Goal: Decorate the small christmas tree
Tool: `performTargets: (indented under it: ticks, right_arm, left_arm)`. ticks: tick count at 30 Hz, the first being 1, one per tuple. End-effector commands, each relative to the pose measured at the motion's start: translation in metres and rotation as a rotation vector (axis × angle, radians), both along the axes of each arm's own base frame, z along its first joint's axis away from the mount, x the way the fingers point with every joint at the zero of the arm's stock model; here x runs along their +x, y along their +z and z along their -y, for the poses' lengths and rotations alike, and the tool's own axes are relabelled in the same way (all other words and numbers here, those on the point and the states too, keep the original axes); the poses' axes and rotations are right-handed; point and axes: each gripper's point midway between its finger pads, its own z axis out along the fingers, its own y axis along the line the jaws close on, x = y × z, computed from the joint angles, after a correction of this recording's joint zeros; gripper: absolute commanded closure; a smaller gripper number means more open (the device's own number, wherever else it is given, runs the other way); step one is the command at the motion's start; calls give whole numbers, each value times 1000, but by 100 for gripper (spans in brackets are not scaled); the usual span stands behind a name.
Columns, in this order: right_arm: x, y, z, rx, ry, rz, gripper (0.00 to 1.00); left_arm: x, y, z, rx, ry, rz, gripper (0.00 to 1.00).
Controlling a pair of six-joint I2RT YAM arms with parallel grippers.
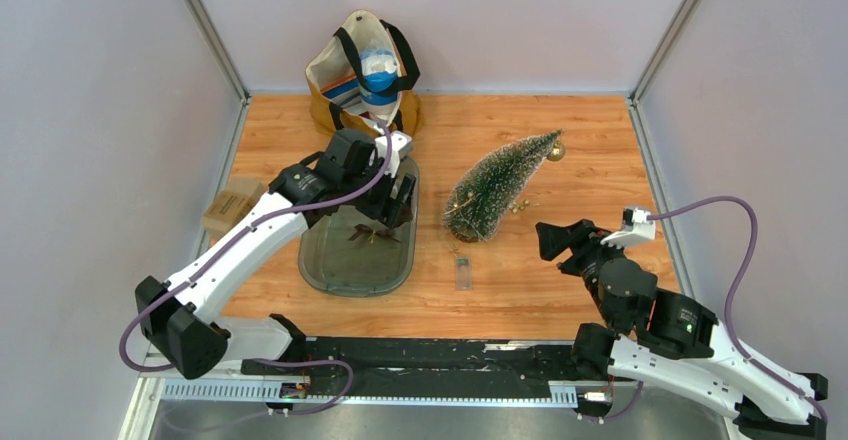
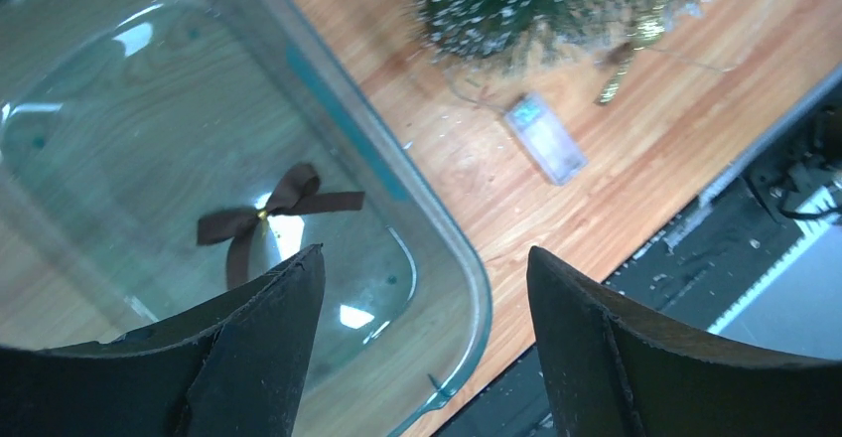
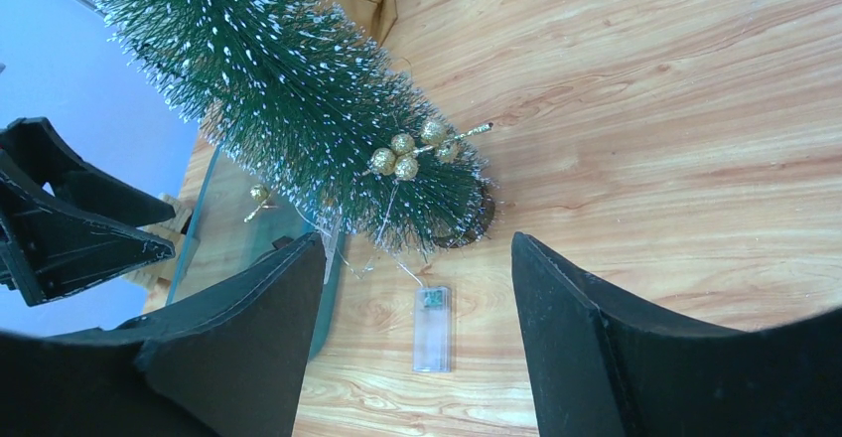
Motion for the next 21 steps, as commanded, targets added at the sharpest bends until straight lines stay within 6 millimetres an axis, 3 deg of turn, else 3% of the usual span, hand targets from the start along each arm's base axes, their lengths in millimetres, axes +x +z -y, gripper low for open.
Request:
performTargets:
  ticks: [1,9,21]
  right_arm:
    - [2,5,6,45,-44,6,28]
    - [4,6,16,76,-100,20,28]
    - [8,-1,16,93,-136,15,28]
  left_arm:
    - [14,-5,-28,28,169,41,18]
    - [13,-39,-66,78,326,-14,18]
    - [15,-73,-82,98,385,-109,18]
